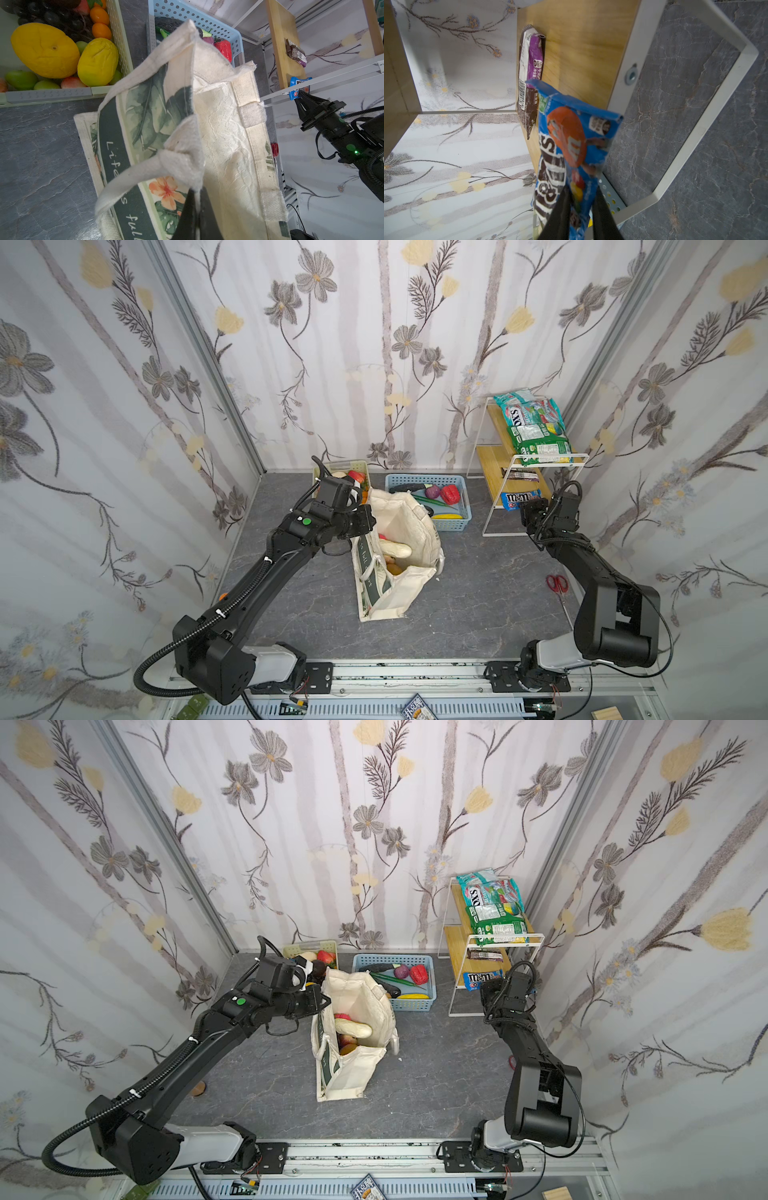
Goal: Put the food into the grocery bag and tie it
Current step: 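Carry the M&M's bag over the tote bag opening with the right gripper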
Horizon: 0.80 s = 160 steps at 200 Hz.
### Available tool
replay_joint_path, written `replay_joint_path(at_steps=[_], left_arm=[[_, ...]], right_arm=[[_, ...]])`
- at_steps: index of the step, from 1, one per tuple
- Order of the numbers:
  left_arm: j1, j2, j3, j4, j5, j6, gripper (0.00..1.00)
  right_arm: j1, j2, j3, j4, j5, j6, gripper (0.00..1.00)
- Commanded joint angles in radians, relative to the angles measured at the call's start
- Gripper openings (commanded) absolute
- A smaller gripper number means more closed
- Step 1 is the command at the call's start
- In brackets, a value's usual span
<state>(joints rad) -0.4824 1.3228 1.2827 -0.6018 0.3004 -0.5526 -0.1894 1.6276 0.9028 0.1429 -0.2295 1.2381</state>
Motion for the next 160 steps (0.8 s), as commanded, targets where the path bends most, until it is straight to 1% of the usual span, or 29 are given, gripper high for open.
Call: replay_joint_path(at_steps=[1, 59, 87, 93, 160], left_arm=[[0.002, -0.002, 0.0, 0.034, 0.002, 0.002, 0.0], [0.004, 0.008, 0.01, 0.039, 0.008, 0.006, 0.0], [0.004, 0.007, 0.01, 0.034, 0.005, 0.007, 0.0], [0.004, 0.007, 0.01, 0.034, 0.003, 0.007, 0.0], [0.007, 0.021, 0.024, 0.033, 0.013, 0.011, 0.0]], right_arm=[[0.001, -0.005, -0.008, 0.053, 0.001, 0.011, 0.15], [0.0, -0.02, -0.012, 0.083, 0.017, 0.03, 0.08], [0.003, -0.023, -0.004, 0.078, 0.02, 0.033, 0.07], [0.002, -0.058, -0.003, 0.073, 0.019, 0.033, 0.07], [0.002, -0.135, -0.04, 0.028, 0.011, 0.023, 0.05]])
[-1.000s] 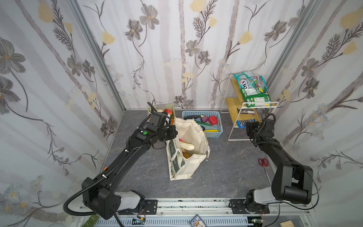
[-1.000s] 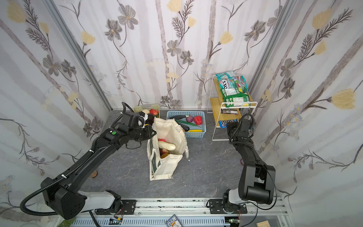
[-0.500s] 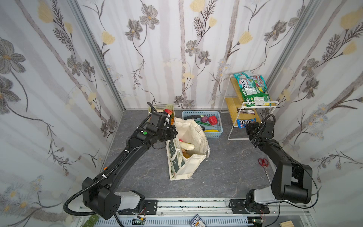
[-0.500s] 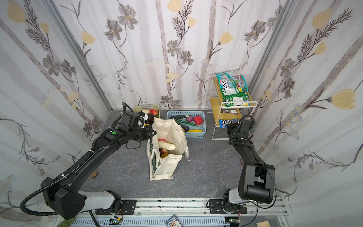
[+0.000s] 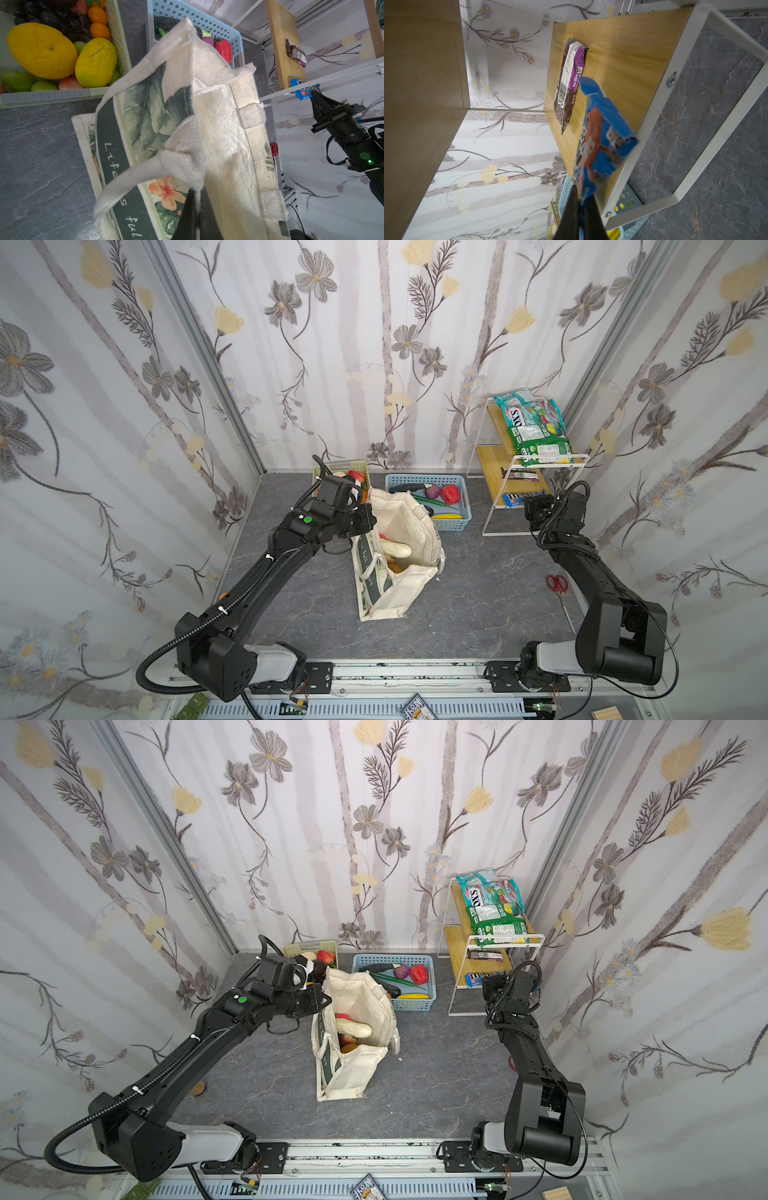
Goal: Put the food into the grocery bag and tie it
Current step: 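Carry the M&M's bag over the tote bag opening with the right gripper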
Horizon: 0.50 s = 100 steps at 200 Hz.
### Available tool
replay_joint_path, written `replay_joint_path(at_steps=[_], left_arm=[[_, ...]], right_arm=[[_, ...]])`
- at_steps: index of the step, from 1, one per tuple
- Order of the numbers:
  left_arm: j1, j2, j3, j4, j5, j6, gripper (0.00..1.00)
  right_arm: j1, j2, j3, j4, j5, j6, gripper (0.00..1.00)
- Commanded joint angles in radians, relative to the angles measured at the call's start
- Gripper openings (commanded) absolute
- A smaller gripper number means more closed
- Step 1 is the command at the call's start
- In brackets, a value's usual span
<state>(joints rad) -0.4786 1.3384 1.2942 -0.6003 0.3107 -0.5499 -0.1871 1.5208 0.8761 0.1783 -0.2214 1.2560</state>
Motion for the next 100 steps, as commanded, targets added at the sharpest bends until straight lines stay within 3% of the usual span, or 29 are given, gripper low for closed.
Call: replay_joint_path(at_steps=[1, 100], left_arm=[[0.004, 0.005, 0.014, 0.031, 0.003, 0.007, 0.0], [0.003, 0.022, 0.016, 0.042, 0.036, 0.012, 0.0]], right_arm=[[0.0, -0.03, -0.014, -0.008, 0.003, 0.004, 0.05], [0.004, -0.229, -0.056, -0.251, -0.071, -0.138, 0.05]])
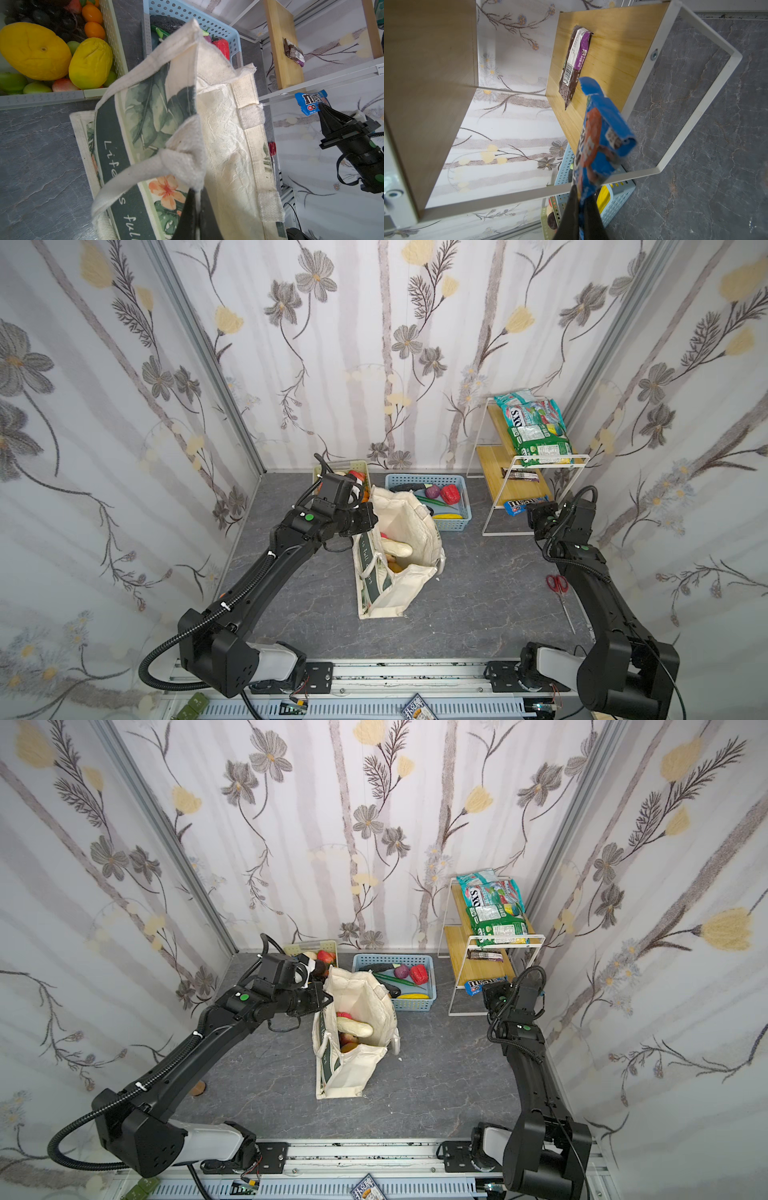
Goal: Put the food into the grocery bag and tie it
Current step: 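Carry the M&M's bag over the tote bag opening with the right gripper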
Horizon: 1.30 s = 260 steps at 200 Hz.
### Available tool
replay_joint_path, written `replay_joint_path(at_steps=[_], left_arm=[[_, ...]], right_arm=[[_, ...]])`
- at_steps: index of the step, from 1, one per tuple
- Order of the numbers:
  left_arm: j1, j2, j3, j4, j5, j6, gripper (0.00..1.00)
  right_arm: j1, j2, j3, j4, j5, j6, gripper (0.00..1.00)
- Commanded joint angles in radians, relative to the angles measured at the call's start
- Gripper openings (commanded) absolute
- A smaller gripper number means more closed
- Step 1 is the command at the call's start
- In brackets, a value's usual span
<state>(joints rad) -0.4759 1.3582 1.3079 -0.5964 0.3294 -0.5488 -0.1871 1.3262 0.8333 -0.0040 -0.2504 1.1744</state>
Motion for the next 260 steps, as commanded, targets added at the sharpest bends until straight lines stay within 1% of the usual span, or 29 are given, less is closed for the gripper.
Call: replay_joint_path(at_steps=[1, 13, 53, 96, 126, 166, 203, 260], left_arm=[[0.0, 0.002, 0.002, 0.038, 0.017, 0.011, 0.0], [0.0, 0.007, 0.002, 0.038, 0.026, 0.012, 0.0], [0.001, 0.014, 0.007, 0.038, 0.028, 0.014, 0.0], [0.0, 0.031, 0.02, 0.039, 0.039, 0.014, 0.0], [0.0, 0.043, 0.027, 0.037, 0.046, 0.016, 0.0], [0.0, 0.055, 0.034, 0.038, 0.055, 0.017, 0.0], [-0.001, 0.055, 0.036, 0.039, 0.054, 0.016, 0.0], [-0.003, 0.05, 0.036, 0.033, 0.051, 0.017, 0.0]], right_arm=[[0.003, -0.036, -0.015, -0.071, -0.044, -0.058, 0.05], [0.01, -0.052, -0.017, -0.098, -0.078, -0.081, 0.05], [0.073, -0.109, 0.024, -0.218, -0.119, -0.183, 0.05], [0.205, -0.159, 0.037, -0.259, -0.136, -0.193, 0.05], [0.288, -0.161, 0.075, -0.274, -0.148, -0.226, 0.05], [0.391, -0.111, 0.158, -0.249, -0.183, -0.288, 0.06], [0.477, -0.034, 0.219, -0.215, -0.238, -0.33, 0.06], [0.581, 0.109, 0.345, -0.309, -0.292, -0.492, 0.06]])
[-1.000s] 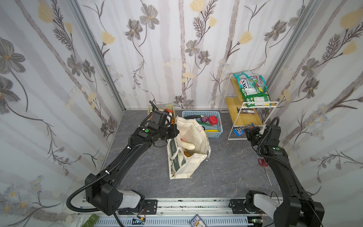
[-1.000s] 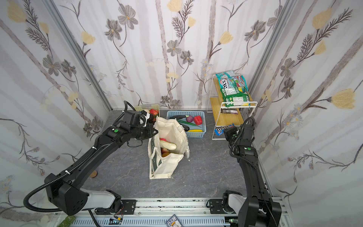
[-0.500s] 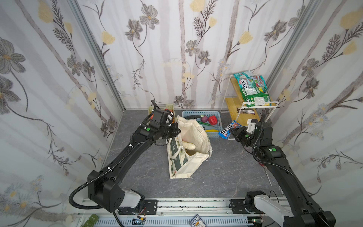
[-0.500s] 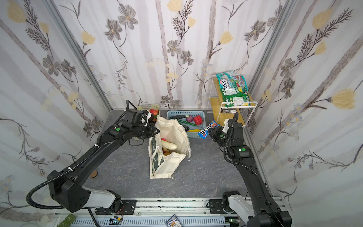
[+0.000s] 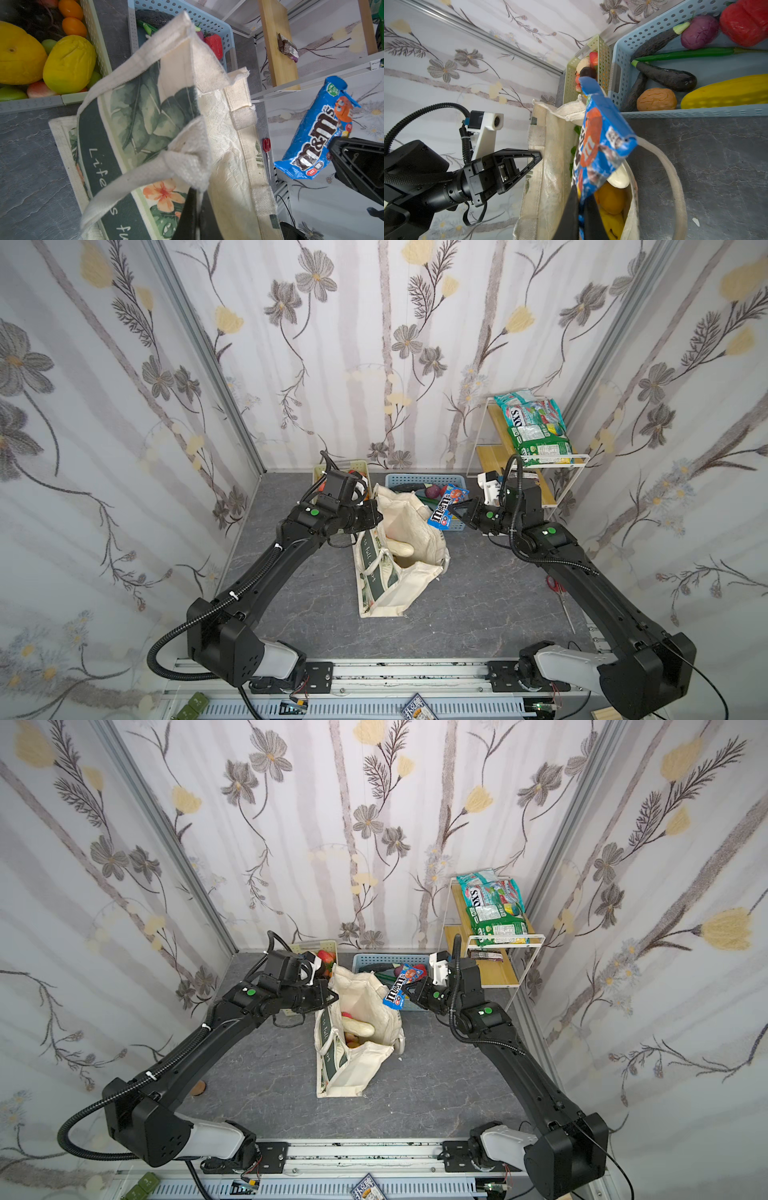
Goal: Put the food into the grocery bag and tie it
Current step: 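Carry the M&M's bag over the tote bag opening with the right gripper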
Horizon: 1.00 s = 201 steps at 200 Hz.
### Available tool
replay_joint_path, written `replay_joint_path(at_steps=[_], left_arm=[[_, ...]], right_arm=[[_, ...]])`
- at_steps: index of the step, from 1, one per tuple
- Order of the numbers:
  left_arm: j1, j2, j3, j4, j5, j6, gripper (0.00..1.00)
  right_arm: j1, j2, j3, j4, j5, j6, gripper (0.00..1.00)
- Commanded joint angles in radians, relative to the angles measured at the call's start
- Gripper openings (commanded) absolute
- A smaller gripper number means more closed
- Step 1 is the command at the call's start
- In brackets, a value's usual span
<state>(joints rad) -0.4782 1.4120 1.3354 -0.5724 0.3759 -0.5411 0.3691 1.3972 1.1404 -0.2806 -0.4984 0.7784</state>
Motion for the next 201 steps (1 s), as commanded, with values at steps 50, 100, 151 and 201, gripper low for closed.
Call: replay_joint_path(at_steps=[50, 100, 151, 201], left_arm=[[-0.003, 0.001, 0.019, 0.012, 0.002, 0.009, 0.0], [-0.003, -0.002, 0.009, 0.02, 0.004, 0.014, 0.0], [-0.003, 0.004, 0.019, 0.018, 0.007, 0.021, 0.0], [-0.004, 0.008, 0.022, 0.017, 0.008, 0.02, 0.0]], right_arm=[[0.09, 0.093, 0.064, -0.057, -0.071, -0.165, 0.06], [0.144, 0.164, 0.114, -0.116, -0.061, -0.24, 0.06], [0.196, 0.243, 0.168, -0.161, -0.04, -0.294, 0.06], [0.228, 0.296, 0.193, -0.183, -0.032, -0.33, 0.06]])
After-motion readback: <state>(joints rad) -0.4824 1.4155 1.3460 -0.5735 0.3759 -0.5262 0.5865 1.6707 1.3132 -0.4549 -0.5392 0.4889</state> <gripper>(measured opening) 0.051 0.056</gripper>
